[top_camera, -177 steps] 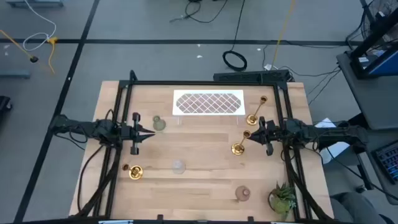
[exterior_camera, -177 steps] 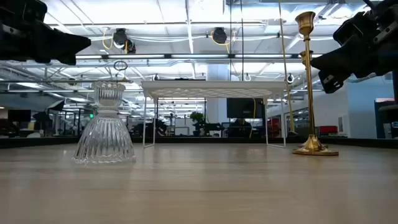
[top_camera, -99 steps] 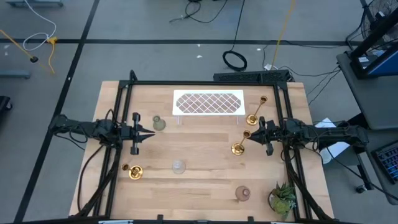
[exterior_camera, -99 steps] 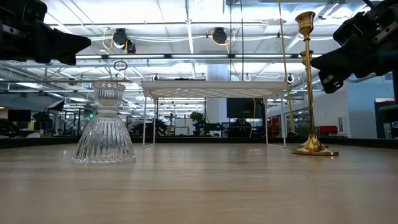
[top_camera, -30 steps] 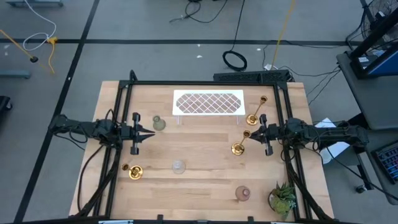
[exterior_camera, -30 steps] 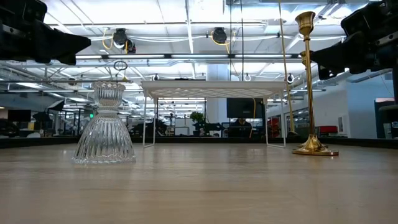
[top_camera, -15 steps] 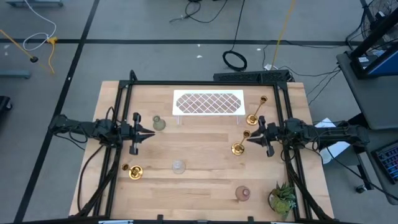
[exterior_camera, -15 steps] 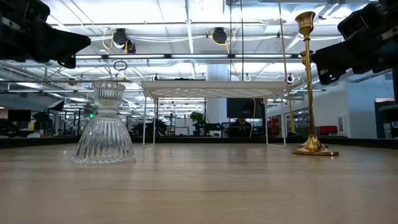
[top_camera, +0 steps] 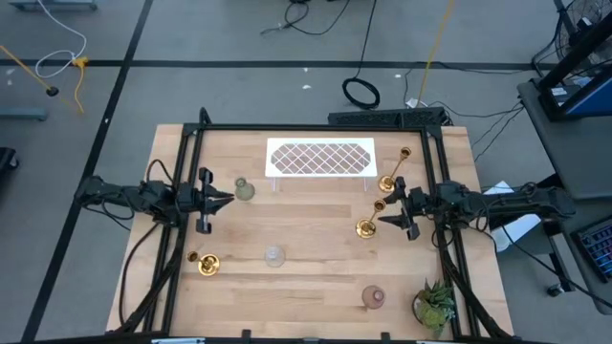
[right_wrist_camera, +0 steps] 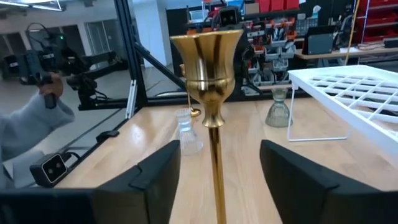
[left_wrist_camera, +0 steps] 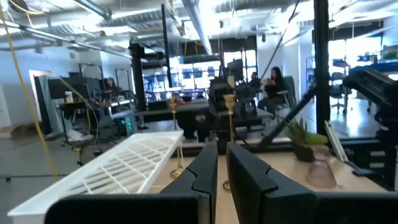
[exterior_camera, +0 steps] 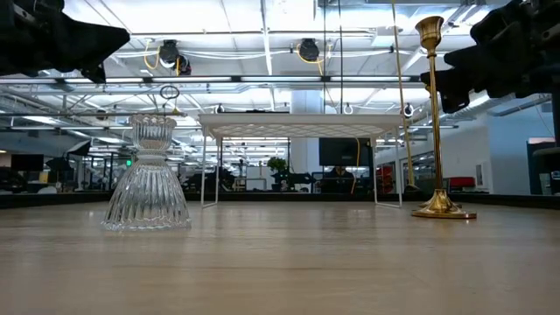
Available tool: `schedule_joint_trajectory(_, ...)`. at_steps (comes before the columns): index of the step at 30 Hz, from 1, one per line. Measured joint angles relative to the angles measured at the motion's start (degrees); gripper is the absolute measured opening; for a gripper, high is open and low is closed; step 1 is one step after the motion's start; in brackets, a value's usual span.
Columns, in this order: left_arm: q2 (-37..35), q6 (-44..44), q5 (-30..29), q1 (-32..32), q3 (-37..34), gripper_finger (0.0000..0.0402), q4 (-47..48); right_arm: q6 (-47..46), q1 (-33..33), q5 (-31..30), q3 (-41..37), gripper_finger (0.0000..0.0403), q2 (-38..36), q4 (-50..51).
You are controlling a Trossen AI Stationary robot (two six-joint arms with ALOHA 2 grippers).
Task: Pick & Place candle stick holders
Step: Put the middle right gold candle holder on the shelf
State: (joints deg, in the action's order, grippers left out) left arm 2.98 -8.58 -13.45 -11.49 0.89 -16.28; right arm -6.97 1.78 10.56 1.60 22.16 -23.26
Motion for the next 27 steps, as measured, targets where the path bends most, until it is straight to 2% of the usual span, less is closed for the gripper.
schedule_joint_trajectory(3, 0.0, -0.2, -0.1, 0.0, 0.0, 0.0055, -0.3, -1.2, 0.0, -0.4, 0.0, 0.023, 5.0, -5.5)
schedule_joint_trajectory(7, 0.0, -0.6, -0.2, 0.6, 0.0, 0.0104, -1.4, -1.0, 0.0, -1.7, 0.0, 0.0235, 11.8, -12.6)
schedule_joint_trajectory(11, 0.0, -1.6, -0.8, 2.5, 0.0, 0.0155, -3.9, 0.9, 0.0, -1.9, 0.0, 0.0228, 18.8, -19.1)
schedule_joint_trajectory(14, 0.0, -1.7, -1.9, 4.3, 0.1, 0.0176, -6.9, 1.8, 0.0, -3.1, 0.0, 0.0211, 22.4, -22.1)
schedule_joint_trajectory(19, 0.3, -0.4, -1.8, 6.7, 1.4, 0.0181, -5.7, 4.1, 0.4, -3.1, 0.0, 0.0145, 24.5, -23.0)
schedule_joint_trajectory(25, 2.2, -2.3, -1.8, 8.3, 1.4, 0.0182, -1.8, 3.3, 0.9, -3.0, 0.0, 0.002, 24.6, -22.9)
schedule_joint_trajectory(27, 3.2, -1.7, -1.7, 8.7, 1.4, 0.0182, -1.4, 3.6, 0.9, -3.4, 0.0, 0.0011, 24.6, -23.1)
